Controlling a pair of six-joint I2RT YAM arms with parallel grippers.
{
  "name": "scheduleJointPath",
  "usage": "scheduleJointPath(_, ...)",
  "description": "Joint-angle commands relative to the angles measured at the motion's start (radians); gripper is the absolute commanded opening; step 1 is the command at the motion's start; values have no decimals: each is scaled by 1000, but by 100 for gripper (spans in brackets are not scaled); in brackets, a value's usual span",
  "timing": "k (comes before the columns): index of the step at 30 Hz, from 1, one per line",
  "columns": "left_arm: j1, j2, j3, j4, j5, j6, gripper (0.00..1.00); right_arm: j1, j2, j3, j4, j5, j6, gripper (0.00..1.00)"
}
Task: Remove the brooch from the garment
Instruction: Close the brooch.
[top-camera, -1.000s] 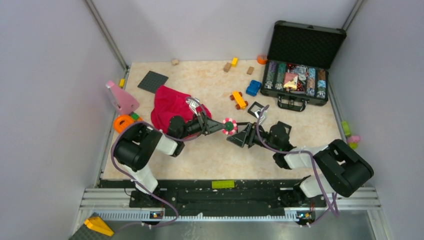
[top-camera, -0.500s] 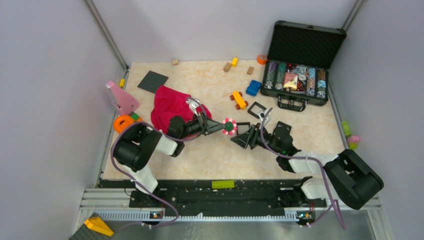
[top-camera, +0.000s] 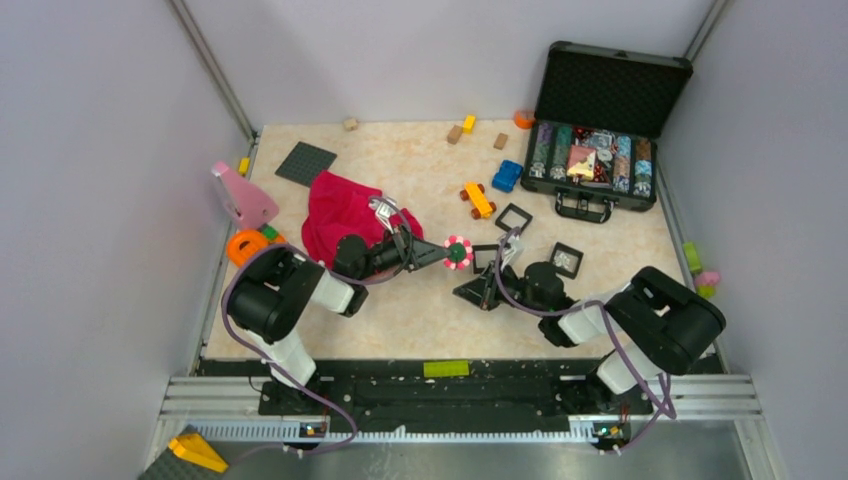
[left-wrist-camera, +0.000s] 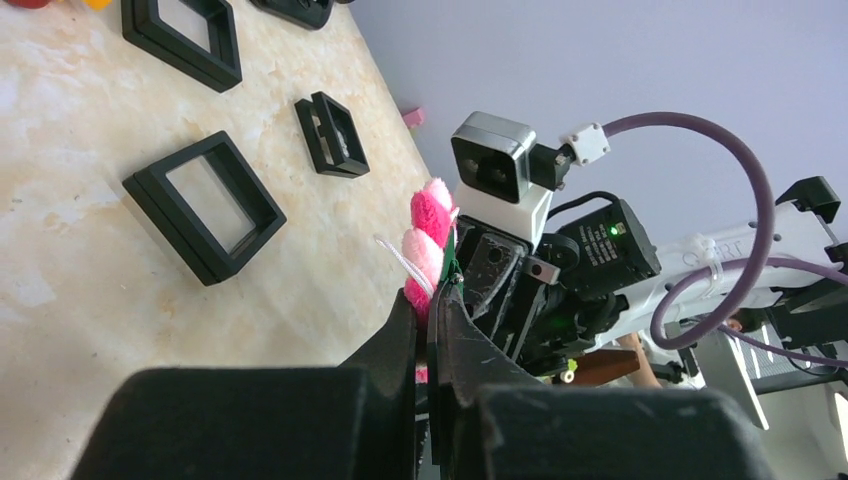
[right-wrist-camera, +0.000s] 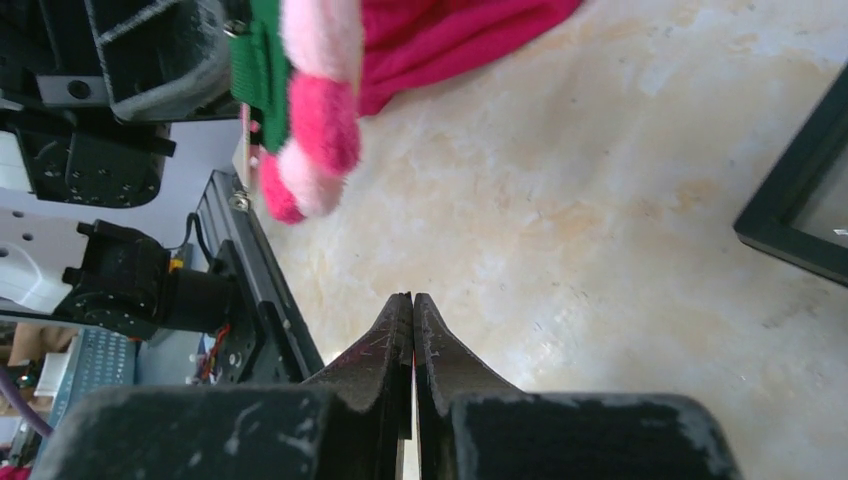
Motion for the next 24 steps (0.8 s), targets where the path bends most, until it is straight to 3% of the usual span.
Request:
scheduleJointPath(1, -2, -18, -10, 65, -18, 8, 0, 47, 17, 50, 191, 77, 33, 0)
scheduleJointPath(5, -3, -16, -13, 65, -23, 9, 0, 69, -11, 39, 219, 125, 36, 0)
scheduleJointPath(18, -3, -26, -16, 34, -37, 34, 0, 79, -30, 64, 254, 74, 101, 0)
scheduleJointPath(24, -5, -33, -13, 7, -41, 52, 0, 79, -52, 90, 198, 81, 104, 0)
